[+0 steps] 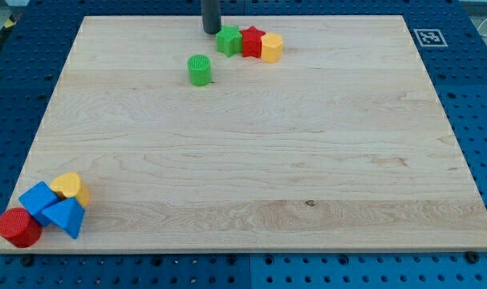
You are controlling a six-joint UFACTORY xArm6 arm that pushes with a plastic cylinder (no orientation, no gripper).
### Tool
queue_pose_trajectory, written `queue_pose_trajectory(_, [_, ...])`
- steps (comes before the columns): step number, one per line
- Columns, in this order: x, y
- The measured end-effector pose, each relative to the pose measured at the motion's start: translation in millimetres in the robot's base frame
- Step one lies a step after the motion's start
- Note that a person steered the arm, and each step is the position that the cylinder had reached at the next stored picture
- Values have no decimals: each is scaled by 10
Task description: Separate the green star from red star
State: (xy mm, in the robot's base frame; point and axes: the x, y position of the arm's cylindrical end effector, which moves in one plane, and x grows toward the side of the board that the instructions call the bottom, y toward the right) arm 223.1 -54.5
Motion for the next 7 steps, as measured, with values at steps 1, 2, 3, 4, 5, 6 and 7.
queue_pose_trajectory(1, [-57, 138])
queue_pose_trajectory(2, [-91, 318])
queue_pose_trajectory(3, [107, 418])
queue_pose_trajectory(4, [382, 457])
queue_pose_trajectory(5, [621, 460])
queue_pose_trajectory(6, [788, 475])
queue_pose_trajectory(7, [646, 567])
